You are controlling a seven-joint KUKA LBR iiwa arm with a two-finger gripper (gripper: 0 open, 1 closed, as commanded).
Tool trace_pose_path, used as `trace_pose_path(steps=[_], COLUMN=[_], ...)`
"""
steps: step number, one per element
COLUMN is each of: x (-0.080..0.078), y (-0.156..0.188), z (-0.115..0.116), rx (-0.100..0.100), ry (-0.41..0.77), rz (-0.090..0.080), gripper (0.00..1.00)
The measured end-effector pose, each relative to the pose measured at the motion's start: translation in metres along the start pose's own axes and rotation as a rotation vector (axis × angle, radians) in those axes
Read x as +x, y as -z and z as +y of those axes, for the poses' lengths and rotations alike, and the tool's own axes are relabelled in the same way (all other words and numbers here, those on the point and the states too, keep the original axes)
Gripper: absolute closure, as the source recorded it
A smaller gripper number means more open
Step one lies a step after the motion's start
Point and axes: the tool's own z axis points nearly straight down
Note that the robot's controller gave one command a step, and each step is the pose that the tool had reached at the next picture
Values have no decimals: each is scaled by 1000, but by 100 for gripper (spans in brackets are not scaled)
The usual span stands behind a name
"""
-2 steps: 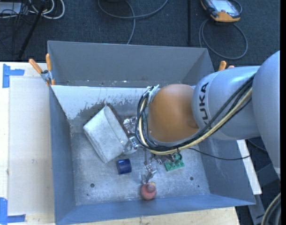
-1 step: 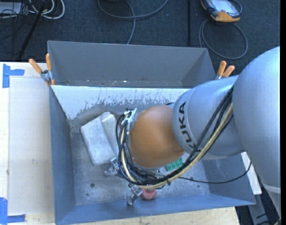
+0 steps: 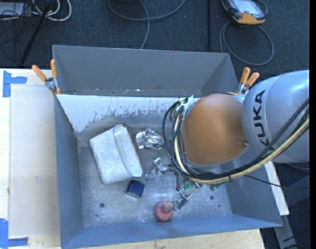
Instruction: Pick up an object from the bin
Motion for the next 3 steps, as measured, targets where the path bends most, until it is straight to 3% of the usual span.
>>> trace_pose_path(steps=[1, 2, 3], x=[-22, -23, 15], y=[-87, 33, -39], z=[52, -39, -122], rx=[1, 1, -7], ry=[74, 107, -29], rz=[-17, -4, 10], gripper=[0, 0, 0])
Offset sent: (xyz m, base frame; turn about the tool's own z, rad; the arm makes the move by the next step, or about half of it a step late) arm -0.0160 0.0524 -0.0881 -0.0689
